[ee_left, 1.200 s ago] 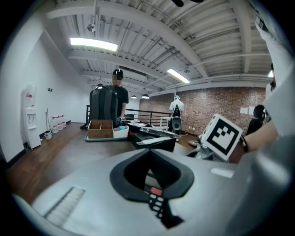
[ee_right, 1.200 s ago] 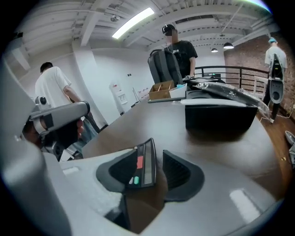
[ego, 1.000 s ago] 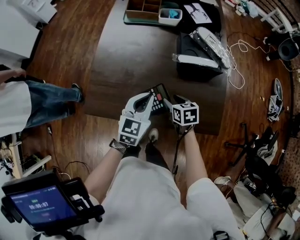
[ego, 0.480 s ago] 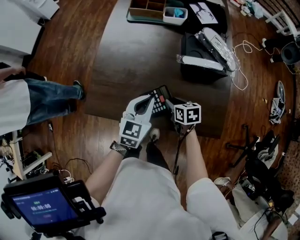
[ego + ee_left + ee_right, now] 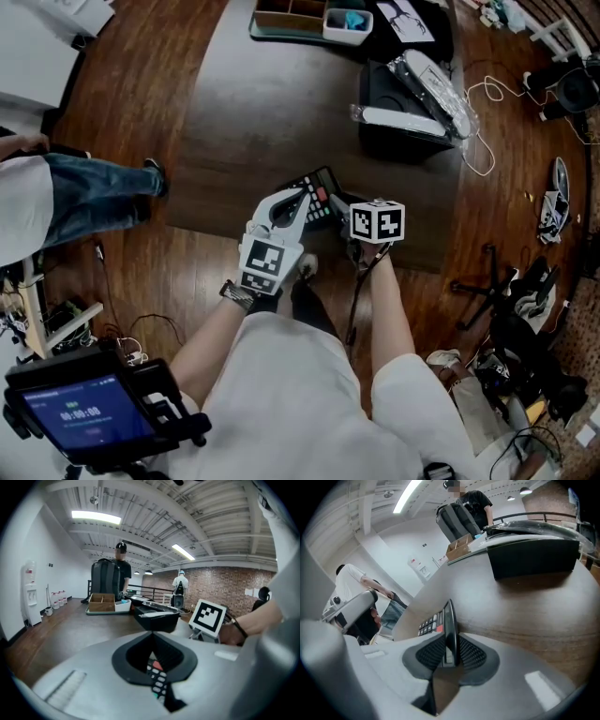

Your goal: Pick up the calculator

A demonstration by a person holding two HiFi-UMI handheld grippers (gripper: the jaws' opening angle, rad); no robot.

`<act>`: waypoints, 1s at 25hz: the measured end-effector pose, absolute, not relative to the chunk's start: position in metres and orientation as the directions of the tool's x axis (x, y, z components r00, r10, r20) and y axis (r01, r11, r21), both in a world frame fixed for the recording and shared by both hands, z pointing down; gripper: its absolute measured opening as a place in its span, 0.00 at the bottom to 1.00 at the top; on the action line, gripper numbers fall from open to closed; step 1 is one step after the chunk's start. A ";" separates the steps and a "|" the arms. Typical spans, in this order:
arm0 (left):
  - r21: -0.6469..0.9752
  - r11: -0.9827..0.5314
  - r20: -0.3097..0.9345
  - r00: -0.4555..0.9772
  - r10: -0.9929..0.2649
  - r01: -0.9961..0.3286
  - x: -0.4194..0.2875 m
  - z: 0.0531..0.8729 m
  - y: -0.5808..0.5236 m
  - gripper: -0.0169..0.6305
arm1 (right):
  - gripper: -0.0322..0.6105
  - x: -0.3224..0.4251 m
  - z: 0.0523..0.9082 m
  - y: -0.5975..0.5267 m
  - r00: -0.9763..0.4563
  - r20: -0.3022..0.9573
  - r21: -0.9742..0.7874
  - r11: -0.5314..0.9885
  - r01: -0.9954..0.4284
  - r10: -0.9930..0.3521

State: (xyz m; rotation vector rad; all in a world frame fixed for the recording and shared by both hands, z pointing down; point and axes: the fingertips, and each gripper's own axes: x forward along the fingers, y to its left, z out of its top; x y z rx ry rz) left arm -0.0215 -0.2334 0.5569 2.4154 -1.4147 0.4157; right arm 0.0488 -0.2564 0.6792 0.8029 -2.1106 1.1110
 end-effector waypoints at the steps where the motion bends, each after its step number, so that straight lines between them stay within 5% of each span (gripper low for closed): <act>1: 0.117 -0.465 0.398 0.470 -0.788 -0.878 -0.022 0.557 -0.233 0.04 | 0.18 0.049 0.678 -0.256 -0.634 0.737 -0.492 0.456 -0.741 -0.235; 25: 0.072 -0.461 0.376 0.452 -0.809 -0.885 -0.028 0.548 -0.238 0.03 | 0.12 0.050 0.608 -0.271 -0.681 0.556 -0.488 0.476 -0.731 -0.476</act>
